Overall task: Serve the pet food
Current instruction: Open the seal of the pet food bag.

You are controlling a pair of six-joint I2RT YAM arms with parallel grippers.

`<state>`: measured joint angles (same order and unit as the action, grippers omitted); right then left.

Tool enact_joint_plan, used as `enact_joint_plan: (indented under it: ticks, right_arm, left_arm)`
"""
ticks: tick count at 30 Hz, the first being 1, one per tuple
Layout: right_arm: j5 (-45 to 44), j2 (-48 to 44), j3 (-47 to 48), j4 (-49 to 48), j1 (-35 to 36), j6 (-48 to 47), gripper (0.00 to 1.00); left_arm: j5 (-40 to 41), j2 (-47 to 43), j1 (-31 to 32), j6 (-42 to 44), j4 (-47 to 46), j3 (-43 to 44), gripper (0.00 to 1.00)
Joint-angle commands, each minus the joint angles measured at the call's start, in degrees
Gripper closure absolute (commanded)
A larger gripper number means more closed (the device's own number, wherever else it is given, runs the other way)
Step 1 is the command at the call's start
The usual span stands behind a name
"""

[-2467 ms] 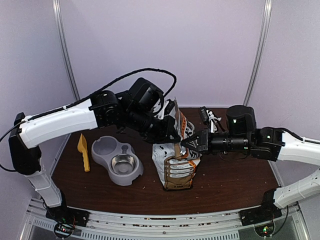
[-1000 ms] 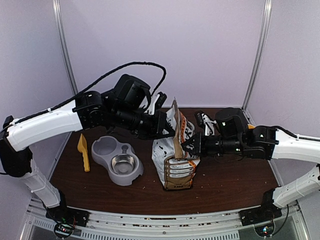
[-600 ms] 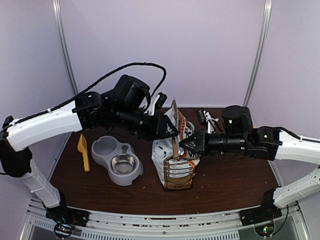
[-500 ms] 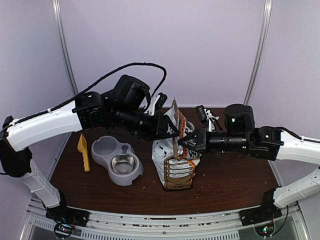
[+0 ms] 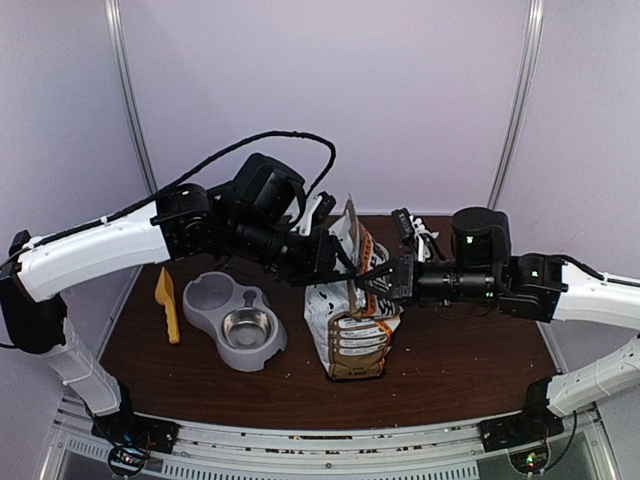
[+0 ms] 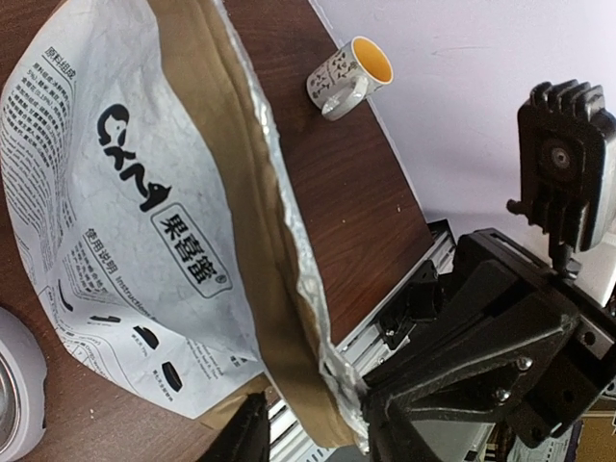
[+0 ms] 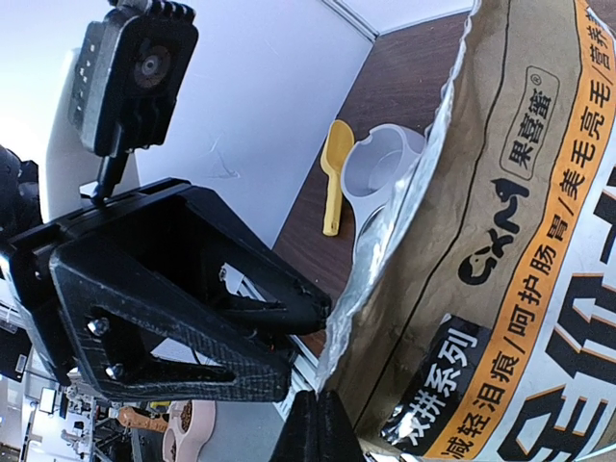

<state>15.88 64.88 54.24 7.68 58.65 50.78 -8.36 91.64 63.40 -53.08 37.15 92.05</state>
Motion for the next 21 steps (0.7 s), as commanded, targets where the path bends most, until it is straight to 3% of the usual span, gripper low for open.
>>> enact_joint_plan:
  ticks: [1, 21]
  right_arm:
    - [-0.7, -1.8, -1.0, -0.2, 0.2, 0.3, 1.00]
    - [-0.6, -1.8, -1.7, 0.2, 0.2, 0.1, 1.00]
  left_arm:
    - [-0.5, 1.2, -0.5, -0.4, -0.8, 1.0, 0.64]
    - [-2.4, 4.9, -0.8, 0.6, -0.9, 4.5, 0.64]
